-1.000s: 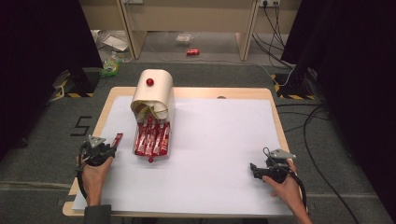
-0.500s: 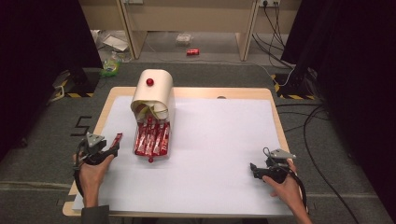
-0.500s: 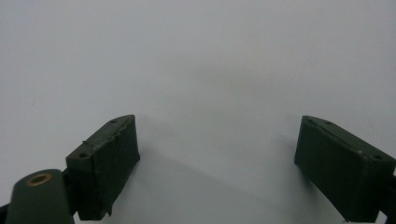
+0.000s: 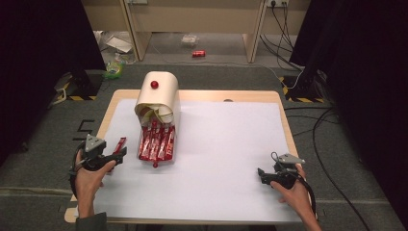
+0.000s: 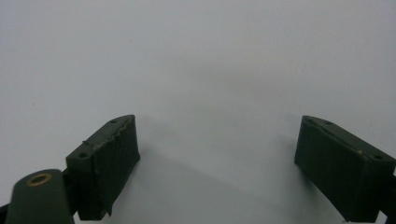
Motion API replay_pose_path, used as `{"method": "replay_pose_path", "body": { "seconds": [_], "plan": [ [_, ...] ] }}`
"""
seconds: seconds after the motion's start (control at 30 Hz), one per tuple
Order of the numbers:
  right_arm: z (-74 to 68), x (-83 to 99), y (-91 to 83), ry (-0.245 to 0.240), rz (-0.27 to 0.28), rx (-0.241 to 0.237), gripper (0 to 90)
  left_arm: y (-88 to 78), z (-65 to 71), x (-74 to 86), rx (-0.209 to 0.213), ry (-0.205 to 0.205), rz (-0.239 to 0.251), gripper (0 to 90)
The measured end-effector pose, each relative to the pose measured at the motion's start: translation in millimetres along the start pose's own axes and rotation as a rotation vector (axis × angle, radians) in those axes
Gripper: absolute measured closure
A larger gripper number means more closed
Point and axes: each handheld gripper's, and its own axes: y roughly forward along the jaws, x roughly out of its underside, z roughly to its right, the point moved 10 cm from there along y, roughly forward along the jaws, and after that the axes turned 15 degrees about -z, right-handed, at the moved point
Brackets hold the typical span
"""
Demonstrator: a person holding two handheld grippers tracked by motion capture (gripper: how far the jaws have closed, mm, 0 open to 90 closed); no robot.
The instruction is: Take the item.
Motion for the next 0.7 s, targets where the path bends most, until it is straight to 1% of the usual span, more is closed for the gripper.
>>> {"method": "replay_pose_path", "body": {
  "seconds": [0.1,0.17,0.2,0.33,0.43,0.53,0.7],
  "plan": [
    [0.0,0.0,0.0,0.000,0.000,0.000,14.0,-4.2,4.3,-1.9,0.008,0.035,0.010,15.9],
    [0.0,0.0,0.0,0.000,0.000,0.000,13.9,-6.0,8.0,-3.8,0.029,0.046,0.029,15.8],
    [0.0,0.0,0.0,0.000,0.000,0.000,13.9,-6.8,9.1,-4.1,0.032,0.049,0.033,15.8],
    [0.0,0.0,0.0,0.001,0.000,0.000,13.9,-9.9,11.8,-5.6,0.024,0.070,0.048,16.2],
    [-0.1,0.0,0.0,0.002,0.000,-0.001,13.9,-13.4,13.4,-7.6,0.021,0.072,0.075,16.9],
    [-0.1,0.0,0.0,0.002,-0.001,-0.001,13.9,-16.0,14.8,-8.7,0.018,0.071,0.086,15.9],
    [-0.1,-0.1,0.1,0.002,-0.001,-0.001,13.9,-20.1,19.7,-10.4,0.032,0.061,0.115,15.4]
  ]
}}
